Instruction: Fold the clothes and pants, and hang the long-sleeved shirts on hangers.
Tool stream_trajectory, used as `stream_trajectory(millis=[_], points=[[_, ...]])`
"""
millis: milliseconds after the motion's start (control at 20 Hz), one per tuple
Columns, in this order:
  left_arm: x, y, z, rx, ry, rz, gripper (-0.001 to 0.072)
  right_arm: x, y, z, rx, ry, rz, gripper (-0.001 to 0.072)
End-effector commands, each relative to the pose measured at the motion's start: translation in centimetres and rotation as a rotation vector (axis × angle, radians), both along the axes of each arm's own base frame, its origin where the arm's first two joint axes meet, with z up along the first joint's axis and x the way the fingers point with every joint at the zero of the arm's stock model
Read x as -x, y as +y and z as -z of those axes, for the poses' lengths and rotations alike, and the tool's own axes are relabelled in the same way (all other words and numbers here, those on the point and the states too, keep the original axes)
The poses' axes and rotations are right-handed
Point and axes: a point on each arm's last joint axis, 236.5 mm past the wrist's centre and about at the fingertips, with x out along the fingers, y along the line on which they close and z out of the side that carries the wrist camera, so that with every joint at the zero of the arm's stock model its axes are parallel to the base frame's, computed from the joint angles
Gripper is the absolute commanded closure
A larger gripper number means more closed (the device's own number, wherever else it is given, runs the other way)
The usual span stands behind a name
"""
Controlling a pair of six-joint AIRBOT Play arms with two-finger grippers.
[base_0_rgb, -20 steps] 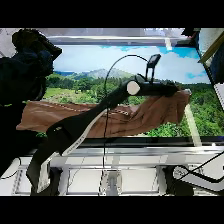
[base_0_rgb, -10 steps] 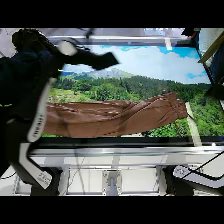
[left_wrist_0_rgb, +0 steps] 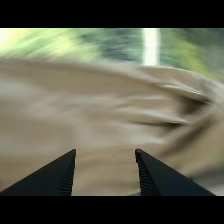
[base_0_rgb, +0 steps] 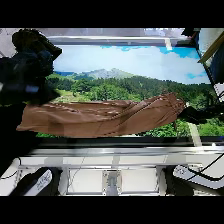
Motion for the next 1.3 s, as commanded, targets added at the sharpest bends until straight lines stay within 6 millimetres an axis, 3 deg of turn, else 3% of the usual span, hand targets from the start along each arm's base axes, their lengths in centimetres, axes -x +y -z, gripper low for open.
stream_trajectory(millis=[0, 150, 250, 400, 650, 750, 900, 1100, 1250], points=[[6.5, 6.9, 5.0, -0.033, -0.045, -0.465, 0.0295, -0.7, 1.4, -1.3, -0.058, -0.053, -0.027, 0.0184], [11.7, 12.5, 6.8, -0.139, -0.049, -0.775, 0.03, -0.6, 1.0, -2.9, -0.012, -0.086, -0.044, 0.0184], [14.7, 16.7, 6.4, -0.261, -0.057, -0.937, 0.03, -0.6, 0.8, -4.1, 0.02, -0.12, -0.046, 0.0184], [16.0, 20.8, 6.3, -0.289, -0.066, -1.091, 0.0301, -0.6, 0.9, -5.4, 0.047, -0.157, -0.044, 0.0185], [13.0, 22.3, 11.7, -0.041, 0.041, -1.129, 0.0301, 0.0, 1.4, -6.4, 0.041, -0.156, -0.035, 0.0185], [10.7, 23.0, 12.5, 0.051, 0.003, -1.133, 0.0327, 0.5, 1.9, -6.6, 0.024, -0.137, -0.038, 0.0186], [7.2, 22.7, 11.8, 0.157, -0.088, -1.053, 0.0353, 0.8, 2.1, -6.6, 0.009, -0.118, -0.023, 0.0186], [7.2, 22.5, 13.4, 0.175, -0.039, -1.03, 0.0353, 0.8, 2.1, -6.6, 0.006, -0.112, -0.012, 0.0186], [7.6, 22.1, 13.2, 0.137, -0.019, -0.982, 0.0353, 0.8, 2.1, -6.6, 0.004, -0.11, -0.011, 0.0187]])
